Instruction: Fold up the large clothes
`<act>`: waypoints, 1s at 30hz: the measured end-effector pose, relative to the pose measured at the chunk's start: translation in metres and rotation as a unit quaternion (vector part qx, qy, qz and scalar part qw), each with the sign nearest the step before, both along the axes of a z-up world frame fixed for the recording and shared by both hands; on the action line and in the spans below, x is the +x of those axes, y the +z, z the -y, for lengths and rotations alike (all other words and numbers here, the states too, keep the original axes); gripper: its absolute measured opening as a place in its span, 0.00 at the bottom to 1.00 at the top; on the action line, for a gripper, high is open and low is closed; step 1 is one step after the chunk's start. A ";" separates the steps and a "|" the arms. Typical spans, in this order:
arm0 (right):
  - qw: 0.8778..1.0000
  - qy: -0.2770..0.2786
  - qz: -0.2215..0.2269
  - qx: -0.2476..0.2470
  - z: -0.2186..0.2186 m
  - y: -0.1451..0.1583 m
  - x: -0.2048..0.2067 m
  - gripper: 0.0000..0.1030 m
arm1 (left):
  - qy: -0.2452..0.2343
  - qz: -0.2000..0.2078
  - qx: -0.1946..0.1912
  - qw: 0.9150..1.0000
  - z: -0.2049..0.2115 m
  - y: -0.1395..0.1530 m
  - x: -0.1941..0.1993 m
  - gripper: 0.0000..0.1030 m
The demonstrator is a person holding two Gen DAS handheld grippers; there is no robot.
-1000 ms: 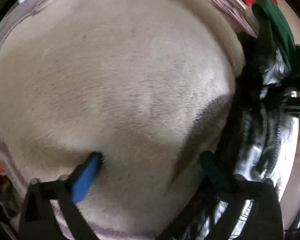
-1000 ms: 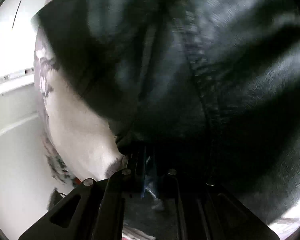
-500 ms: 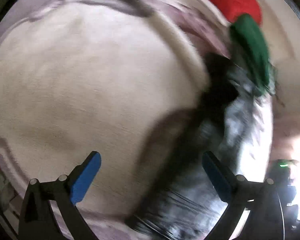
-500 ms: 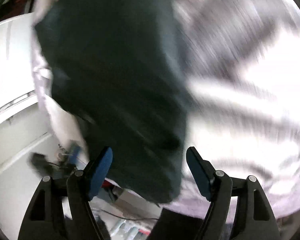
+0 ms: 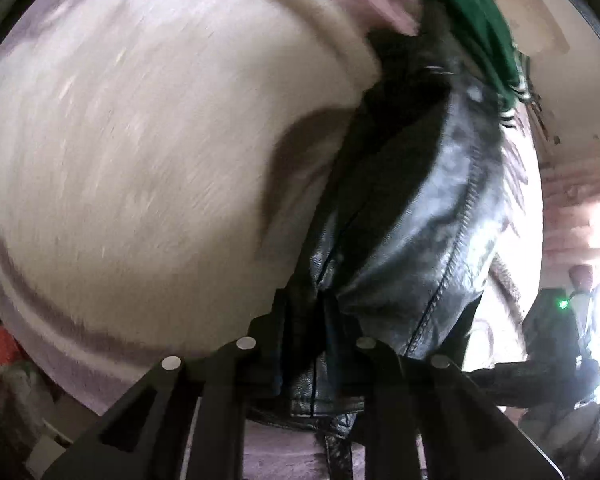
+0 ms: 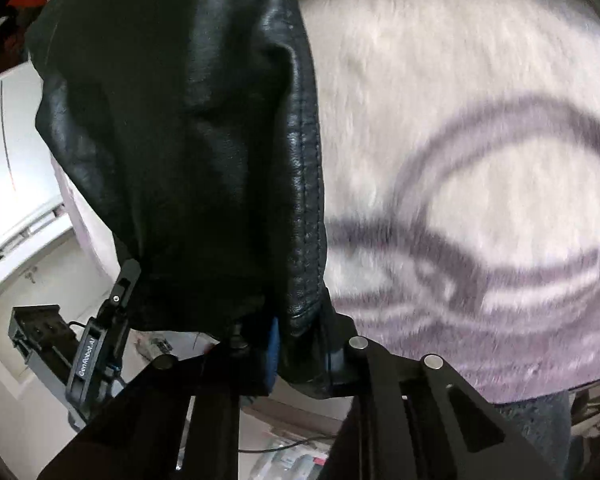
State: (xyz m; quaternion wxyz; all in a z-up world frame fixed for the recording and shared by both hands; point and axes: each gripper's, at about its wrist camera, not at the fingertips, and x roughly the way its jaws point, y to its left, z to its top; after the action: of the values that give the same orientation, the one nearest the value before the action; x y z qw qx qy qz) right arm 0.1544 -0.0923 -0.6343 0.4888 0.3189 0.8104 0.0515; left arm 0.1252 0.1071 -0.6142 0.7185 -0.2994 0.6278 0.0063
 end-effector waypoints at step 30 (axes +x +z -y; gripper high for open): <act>0.990 -0.048 0.135 0.016 0.148 0.050 0.219 0.87 | 0.055 0.042 -0.057 0.996 0.010 0.040 0.161 0.08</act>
State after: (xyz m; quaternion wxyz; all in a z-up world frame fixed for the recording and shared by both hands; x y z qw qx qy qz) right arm 0.3732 -0.2406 -0.5843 0.5903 0.3550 0.7201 0.0831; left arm 0.2864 0.0976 -0.5742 0.7242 -0.3740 0.5793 -0.0029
